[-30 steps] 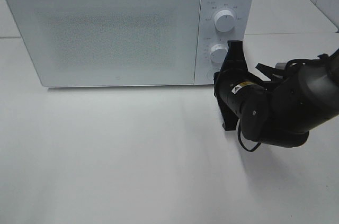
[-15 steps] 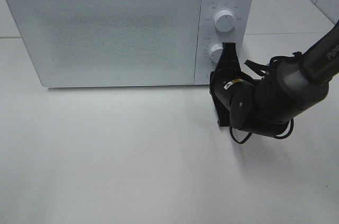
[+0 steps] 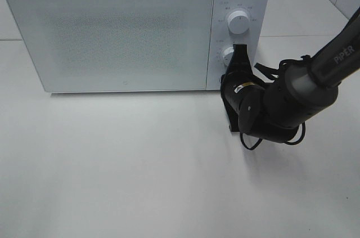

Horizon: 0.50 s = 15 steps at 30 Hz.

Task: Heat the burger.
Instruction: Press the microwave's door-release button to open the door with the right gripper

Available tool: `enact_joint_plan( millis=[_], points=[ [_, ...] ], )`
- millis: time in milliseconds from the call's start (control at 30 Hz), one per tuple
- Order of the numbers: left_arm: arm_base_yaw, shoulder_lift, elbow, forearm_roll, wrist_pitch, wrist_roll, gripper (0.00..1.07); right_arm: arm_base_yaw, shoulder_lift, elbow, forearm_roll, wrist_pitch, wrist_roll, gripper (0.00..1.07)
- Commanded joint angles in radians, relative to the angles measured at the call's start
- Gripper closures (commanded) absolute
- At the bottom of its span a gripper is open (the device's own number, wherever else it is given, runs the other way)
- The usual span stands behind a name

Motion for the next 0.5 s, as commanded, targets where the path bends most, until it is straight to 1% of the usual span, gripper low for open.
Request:
enact_joint_plan(
  millis=[33, 333, 400, 500],
  points=[
    [0.002, -0.006, 0.001, -0.005, -0.012, -0.002, 0.09, -0.01, 0.0, -0.017, 0.003, -0.041, -0.023, 1.07],
    [0.002, -0.006, 0.001, -0.005, -0.012, -0.002, 0.09, -0.01, 0.006, -0.064, 0.017, -0.071, -0.045, 1.07],
    [0.002, -0.006, 0.001, -0.005, -0.012, -0.002, 0.09, -0.01, 0.006, -0.076, 0.051, -0.113, -0.073, 1.07],
    [0.002, -0.006, 0.001, -0.005, -0.012, -0.002, 0.09, -0.01, 0.006, -0.081, 0.059, -0.155, -0.077, 1.07]
  ],
)
